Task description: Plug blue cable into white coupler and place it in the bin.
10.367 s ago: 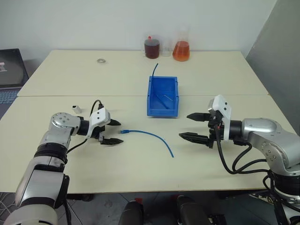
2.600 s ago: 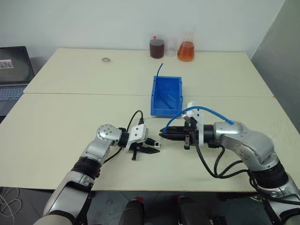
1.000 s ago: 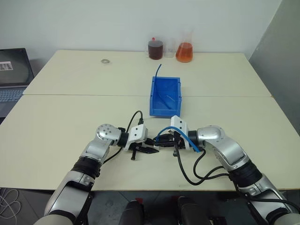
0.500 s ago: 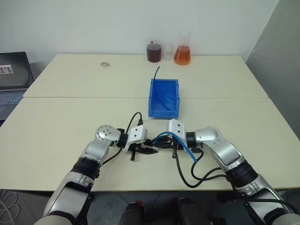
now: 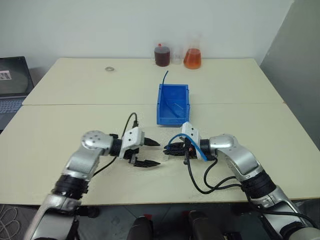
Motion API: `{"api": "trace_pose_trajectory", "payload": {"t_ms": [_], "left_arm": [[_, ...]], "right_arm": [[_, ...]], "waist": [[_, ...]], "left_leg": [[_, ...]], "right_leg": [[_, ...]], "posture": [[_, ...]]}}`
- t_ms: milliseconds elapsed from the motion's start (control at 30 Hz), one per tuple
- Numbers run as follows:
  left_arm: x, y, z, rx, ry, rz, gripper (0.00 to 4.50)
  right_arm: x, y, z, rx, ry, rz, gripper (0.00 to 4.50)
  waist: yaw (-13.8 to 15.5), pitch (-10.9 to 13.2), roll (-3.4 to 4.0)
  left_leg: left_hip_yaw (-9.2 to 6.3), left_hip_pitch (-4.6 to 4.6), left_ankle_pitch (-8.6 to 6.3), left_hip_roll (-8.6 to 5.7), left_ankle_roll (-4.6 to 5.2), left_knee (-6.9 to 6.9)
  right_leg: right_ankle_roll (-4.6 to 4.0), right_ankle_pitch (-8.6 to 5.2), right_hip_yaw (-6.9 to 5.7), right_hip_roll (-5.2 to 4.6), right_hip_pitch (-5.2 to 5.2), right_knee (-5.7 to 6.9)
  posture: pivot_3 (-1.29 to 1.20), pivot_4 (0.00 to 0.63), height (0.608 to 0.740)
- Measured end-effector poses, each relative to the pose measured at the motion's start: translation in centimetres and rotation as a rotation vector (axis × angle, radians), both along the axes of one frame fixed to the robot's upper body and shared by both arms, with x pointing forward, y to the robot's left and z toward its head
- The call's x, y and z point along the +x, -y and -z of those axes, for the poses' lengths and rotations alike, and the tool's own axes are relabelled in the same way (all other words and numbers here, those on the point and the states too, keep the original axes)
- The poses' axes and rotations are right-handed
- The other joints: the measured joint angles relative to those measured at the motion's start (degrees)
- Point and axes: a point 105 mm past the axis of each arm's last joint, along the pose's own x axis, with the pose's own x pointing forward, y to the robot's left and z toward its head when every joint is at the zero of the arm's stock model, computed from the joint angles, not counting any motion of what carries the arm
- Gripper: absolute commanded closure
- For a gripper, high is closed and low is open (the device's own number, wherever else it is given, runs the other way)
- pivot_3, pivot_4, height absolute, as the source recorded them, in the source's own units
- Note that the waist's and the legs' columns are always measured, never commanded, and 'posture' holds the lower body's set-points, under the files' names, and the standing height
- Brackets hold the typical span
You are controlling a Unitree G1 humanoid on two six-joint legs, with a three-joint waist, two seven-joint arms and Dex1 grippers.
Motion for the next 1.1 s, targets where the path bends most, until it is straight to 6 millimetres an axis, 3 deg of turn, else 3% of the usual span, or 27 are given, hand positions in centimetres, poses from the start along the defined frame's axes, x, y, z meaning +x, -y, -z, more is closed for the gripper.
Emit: {"api": "trace_pose_trajectory", "payload": {"t_ms": [100, 233, 333, 400, 467, 700, 967, 1100], "left_arm": [[-0.5, 0.0, -1.9, -0.066, 0.010, -0.086, 0.04], [-0.1, 0.5, -4.6, -0.173, 0.065, -0.224, 0.04], [0.7, 0.7, -5.4, -0.262, 0.080, -0.360, 0.04], [1.5, 0.9, -5.7, -0.318, 0.092, -0.452, 0.04], [1.9, 0.8, -5.8, -0.333, 0.103, -0.516, 0.00], [2.5, 0.8, -5.9, -0.341, 0.144, -0.601, 0.00], [2.8, 0.2, -6.1, -0.347, 0.161, -0.648, 0.00], [3.1, -0.3, -6.5, -0.375, 0.161, -0.689, 0.00]], "right_arm": [[1.2, 1.4, -2.4, 0.045, -0.047, 0.101, 4.34], [3.8, 1.2, -8.9, 0.174, -0.056, 0.195, 4.34], [6.8, 1.7, -12.3, 0.229, -0.079, 0.292, 4.34], [9.3, 2.2, -13.2, 0.216, -0.083, 0.383, 4.34], [10.8, 2.3, -13.2, 0.215, -0.090, 0.420, 3.64], [13.6, 1.9, -8.6, 0.131, -0.170, 0.517, 2.06], [14.5, 2.3, -9.7, 0.128, -0.094, 0.547, 0.14], [14.7, 4.0, -11.3, 0.140, -0.037, 0.563, 0.04]], "waist": [[0.2, 0.2, -0.03], [-0.2, 0.2, 0.01], [-0.2, 0.3, 0.02], [-0.2, 0.3, -0.01], [-0.2, 0.3, -0.04], [-0.1, 0.3, -0.03], [-0.1, 0.3, -0.02], [-0.1, 0.4, -0.03]], "left_leg": [[-0.01, -0.06, 0.00, -0.02, -0.01, 0.01], [-0.01, -0.01, 0.00, 0.01, 0.00, -0.03], [0.02, 0.01, 0.00, 0.01, 0.00, -0.04], [0.08, 0.01, 0.00, -0.03, 0.01, -0.09], [0.09, -0.03, 0.00, -0.01, 0.01, -0.11], [0.21, -0.28, -0.02, -0.07, -0.03, -0.18], [0.18, -0.27, -0.02, -0.06, -0.03, -0.19], [0.17, -0.28, -0.02, -0.06, -0.03, -0.19]], "right_leg": [[0.01, 0.00, -0.03, -0.03, -0.05, -0.01], [-0.01, 0.01, -0.02, 0.01, -0.06, 0.02], [-0.09, 0.05, 0.00, 0.01, -0.06, -0.01], [-0.09, 0.06, 0.03, -0.01, -0.07, -0.05], [-0.11, 0.06, 0.03, -0.01, -0.07, -0.14], [-0.12, 0.08, 0.07, -0.14, -0.21, -0.40], [-0.12, 0.07, 0.05, -0.14, -0.21, -0.38], [-0.12, 0.07, 0.04, -0.14, -0.21, -0.38]], "posture": [[0.00, 0.150, 0.740], [0.00, 0.150, 0.740], [0.00, 0.150, 0.740], [0.00, 0.150, 0.740], [0.00, 0.150, 0.740], [0.00, 0.150, 0.740], [0.00, 0.150, 0.740], [0.00, 0.150, 0.740]]}}
